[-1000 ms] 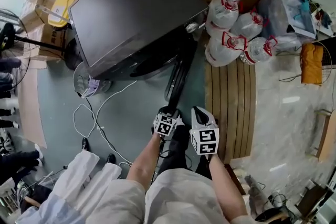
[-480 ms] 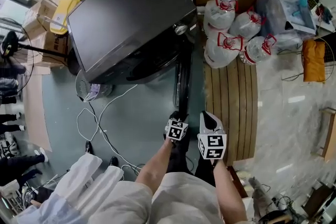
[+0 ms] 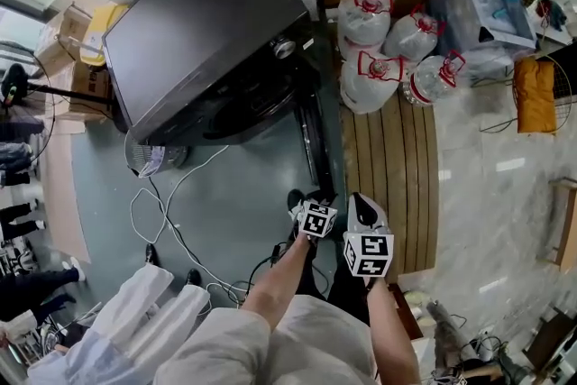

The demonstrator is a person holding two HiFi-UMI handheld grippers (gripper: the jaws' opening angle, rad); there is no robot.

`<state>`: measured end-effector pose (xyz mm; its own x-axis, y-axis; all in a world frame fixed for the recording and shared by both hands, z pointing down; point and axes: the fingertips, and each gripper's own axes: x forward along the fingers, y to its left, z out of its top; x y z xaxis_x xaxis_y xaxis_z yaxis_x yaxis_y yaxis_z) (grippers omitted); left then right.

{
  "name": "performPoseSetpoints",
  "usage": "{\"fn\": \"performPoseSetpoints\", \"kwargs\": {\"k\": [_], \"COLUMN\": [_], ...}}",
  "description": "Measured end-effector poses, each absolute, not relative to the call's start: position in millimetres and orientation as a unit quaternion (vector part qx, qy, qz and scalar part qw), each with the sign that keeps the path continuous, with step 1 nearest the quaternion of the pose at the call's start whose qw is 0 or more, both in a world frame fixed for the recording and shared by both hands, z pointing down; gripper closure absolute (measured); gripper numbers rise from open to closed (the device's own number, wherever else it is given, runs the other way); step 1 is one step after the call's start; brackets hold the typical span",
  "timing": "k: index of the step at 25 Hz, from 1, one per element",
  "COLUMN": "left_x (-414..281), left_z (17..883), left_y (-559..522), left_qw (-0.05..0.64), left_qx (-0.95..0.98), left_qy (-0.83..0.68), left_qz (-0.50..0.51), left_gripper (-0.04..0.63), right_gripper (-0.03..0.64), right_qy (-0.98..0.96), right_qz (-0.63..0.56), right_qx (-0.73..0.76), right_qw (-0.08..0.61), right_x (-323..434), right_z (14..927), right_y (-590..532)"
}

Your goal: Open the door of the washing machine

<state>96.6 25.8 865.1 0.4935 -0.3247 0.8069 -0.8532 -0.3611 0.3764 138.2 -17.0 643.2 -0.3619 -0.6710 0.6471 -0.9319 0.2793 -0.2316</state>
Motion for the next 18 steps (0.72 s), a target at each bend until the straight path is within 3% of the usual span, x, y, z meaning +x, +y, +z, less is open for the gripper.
{"fn": "performPoseSetpoints", "kwargs": {"k": [18], "left_x": [214], "left_z": [853], "left_y": [-25], "left_qw": [0.345], "left_qx": [0.821], "left_qy": [-0.304], "left_qz": [0.337], "left_gripper": [0.426], "right_gripper": [0.617], "right_qy": [-0.732], "right_qz": [0.313], "right_qx": [0.567], "right_qw": [0.212], "right_x": [229], "right_z": [646], "right_y": [22]}}
